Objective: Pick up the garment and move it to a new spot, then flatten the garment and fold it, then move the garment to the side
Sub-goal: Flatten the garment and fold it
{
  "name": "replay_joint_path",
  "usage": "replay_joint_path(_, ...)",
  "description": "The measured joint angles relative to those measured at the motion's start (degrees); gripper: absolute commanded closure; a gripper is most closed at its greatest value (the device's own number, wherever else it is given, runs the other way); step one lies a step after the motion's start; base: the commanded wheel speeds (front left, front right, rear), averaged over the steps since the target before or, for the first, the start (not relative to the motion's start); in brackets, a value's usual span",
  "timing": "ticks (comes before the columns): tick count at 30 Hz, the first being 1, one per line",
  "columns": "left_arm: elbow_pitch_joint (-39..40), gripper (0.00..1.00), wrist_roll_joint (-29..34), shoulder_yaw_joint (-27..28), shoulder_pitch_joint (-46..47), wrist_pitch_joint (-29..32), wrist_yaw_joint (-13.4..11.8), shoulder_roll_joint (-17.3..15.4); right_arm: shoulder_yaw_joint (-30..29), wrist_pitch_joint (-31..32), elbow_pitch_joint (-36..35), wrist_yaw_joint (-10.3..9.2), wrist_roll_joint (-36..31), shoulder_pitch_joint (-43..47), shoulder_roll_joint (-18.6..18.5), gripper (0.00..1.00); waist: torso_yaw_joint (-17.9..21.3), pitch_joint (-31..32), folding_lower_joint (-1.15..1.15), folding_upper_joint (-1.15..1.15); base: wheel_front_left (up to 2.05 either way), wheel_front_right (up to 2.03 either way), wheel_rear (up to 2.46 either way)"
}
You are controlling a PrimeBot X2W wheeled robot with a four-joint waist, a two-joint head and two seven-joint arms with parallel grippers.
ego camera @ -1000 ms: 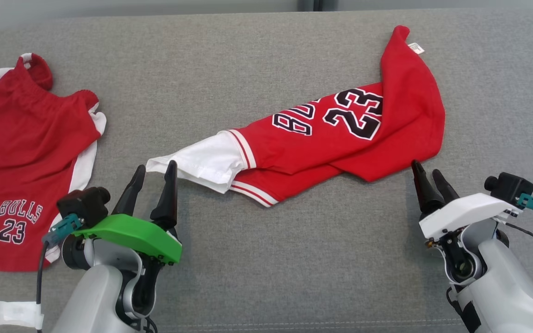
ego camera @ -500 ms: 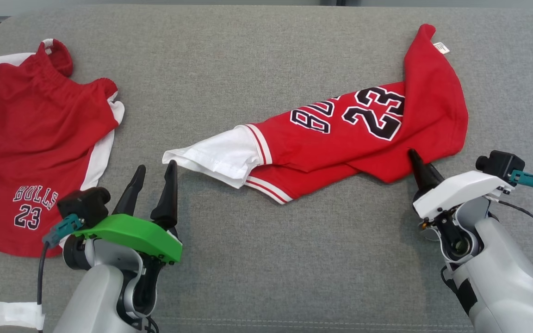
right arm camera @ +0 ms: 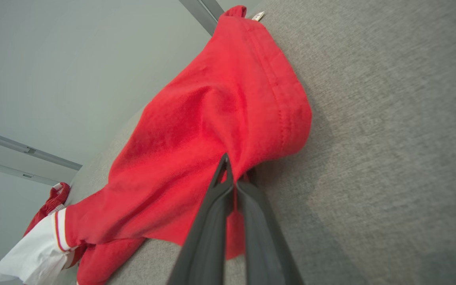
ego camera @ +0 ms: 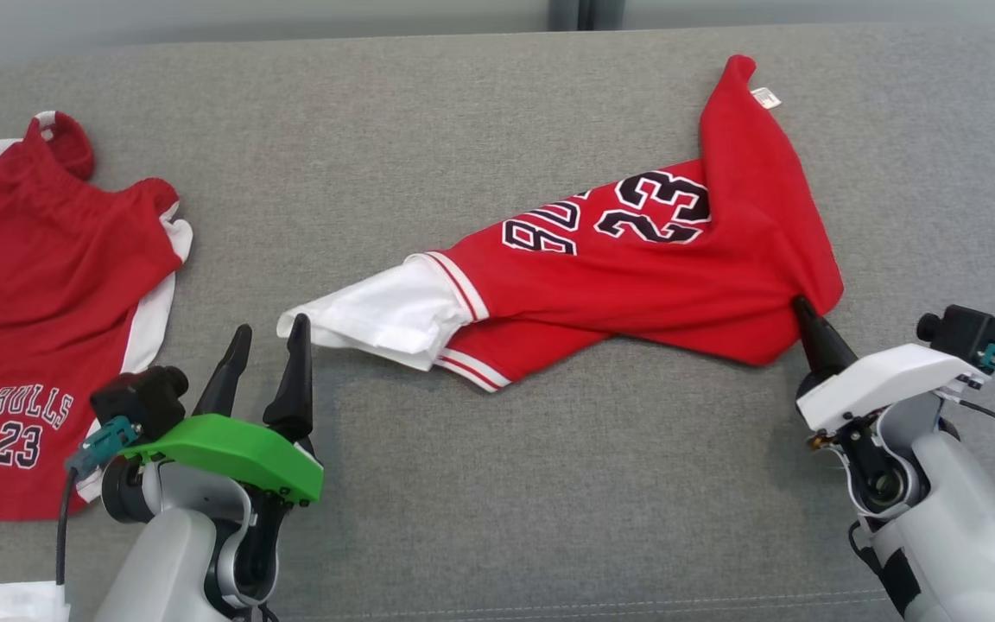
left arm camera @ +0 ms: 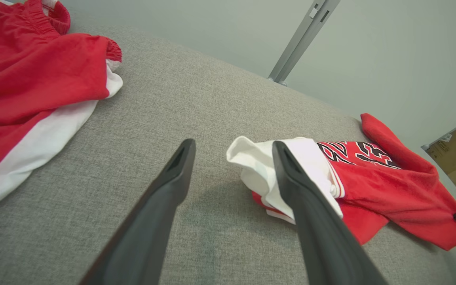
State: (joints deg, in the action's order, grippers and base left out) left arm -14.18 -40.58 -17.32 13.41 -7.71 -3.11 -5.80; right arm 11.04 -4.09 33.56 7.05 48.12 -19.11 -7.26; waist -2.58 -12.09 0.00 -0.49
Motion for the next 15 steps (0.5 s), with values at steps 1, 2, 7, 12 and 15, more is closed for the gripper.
replay_joint_path(1, -0.07, 0.0, 0.0, -0.01, -0.24, 0.0, 0.0, -0.15, -0.27, 0.0, -0.08, 0.0, 0.01, 0.38, -0.7, 1.0, 0.45, 0.16, 0.0, 0.0, 0.0, 0.0, 0.0)
replay_joint_path(2, -0.12, 0.0, 0.0, -0.01, -0.46, 0.0, 0.0, -0.2, -0.52, -0.22, -0.35, 0.0, 0.07, 0.77, -1.34, 1.0, 0.88, 0.32, 0.0, 0.0, 0.0, 0.0, 0.0)
replay_joint_path(7, -0.2, 0.0, 0.0, -1.48, -0.61, 0.11, 0.02, -0.09, -3.18, -0.48, -2.53, 0.0, 1.27, 1.43, -3.91, 1.0, 2.9, 1.73, 0.0, 0.0, 0.0, 0.0, 0.0)
replay_joint_path(12, -0.19, 0.0, 0.0, -2.14, -0.62, 0.36, 0.09, 0.52, -3.43, 0.69, -3.88, 0.0, 0.93, 3.21, -7.23, 0.97, 2.83, 2.65, 0.0, 0.0, 0.0, 0.0, 0.0)
replay_joint_path(15, -0.18, 0.0, 0.0, -2.13, -0.64, 0.36, 0.09, 0.68, -1.87, 1.37, -5.86, 0.0, 0.1, 2.37, -6.59, 0.9, 2.22, 2.75, 0.0, 0.0, 0.0, 0.0, 0.0)
